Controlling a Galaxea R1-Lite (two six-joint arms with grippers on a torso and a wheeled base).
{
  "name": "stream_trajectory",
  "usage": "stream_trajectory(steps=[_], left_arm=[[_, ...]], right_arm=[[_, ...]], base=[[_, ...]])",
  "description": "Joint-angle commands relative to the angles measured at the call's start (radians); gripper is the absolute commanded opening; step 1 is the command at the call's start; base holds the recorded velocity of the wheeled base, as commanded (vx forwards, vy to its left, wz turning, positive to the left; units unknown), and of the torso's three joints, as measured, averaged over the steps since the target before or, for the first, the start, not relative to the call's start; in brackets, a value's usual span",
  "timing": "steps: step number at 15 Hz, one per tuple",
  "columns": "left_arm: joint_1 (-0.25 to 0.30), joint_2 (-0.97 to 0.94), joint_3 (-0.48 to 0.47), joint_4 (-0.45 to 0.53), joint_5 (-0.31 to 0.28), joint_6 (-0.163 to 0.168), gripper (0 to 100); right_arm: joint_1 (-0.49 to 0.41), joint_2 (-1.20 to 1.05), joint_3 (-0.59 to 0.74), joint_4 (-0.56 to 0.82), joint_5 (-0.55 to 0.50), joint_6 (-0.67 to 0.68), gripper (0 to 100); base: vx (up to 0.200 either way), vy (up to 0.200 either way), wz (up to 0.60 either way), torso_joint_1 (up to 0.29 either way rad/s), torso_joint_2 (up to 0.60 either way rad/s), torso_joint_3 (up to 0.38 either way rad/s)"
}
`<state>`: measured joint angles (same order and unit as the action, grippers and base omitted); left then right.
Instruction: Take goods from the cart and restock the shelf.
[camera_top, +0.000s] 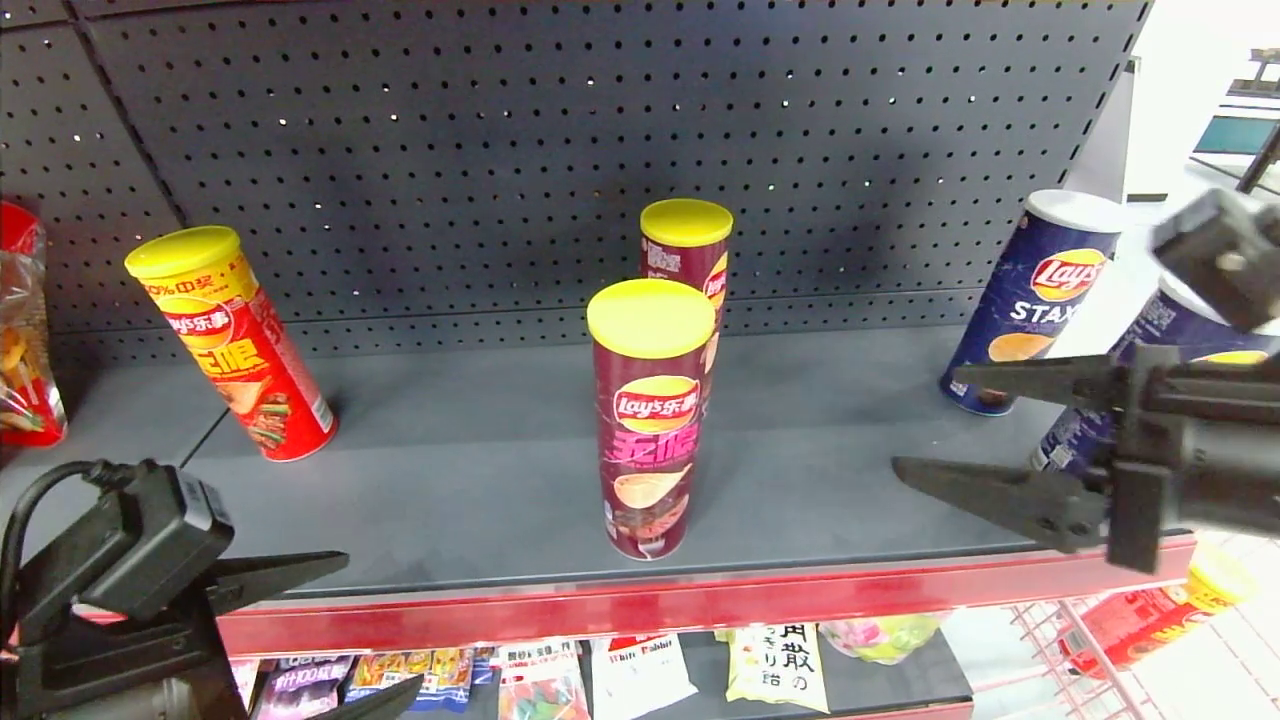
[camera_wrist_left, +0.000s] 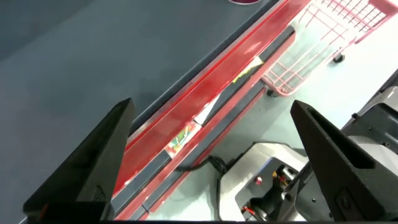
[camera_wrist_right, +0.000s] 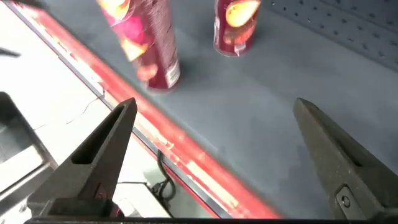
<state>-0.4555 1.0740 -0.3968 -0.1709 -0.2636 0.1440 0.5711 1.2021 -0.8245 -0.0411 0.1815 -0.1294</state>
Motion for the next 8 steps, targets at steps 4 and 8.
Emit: stream_trajectory(steps=[4,8], left_arm=[[-0.005,0.241,-0.125,-0.084,-0.002,0.005,100],[-0.008,0.366,-0.240,-0.091,0.041,0.006,100]], right_arm=[[-0.160,-0.481,0.240,0.013,-0.025,0.028,100],[-0.296,-0.573,0.297,0.015,-0.025,0.094,100]], base=[[0.000,0.000,0.00,0.000,0.00,0.000],[0.000,0.000,0.00,0.000,0.00,0.000]])
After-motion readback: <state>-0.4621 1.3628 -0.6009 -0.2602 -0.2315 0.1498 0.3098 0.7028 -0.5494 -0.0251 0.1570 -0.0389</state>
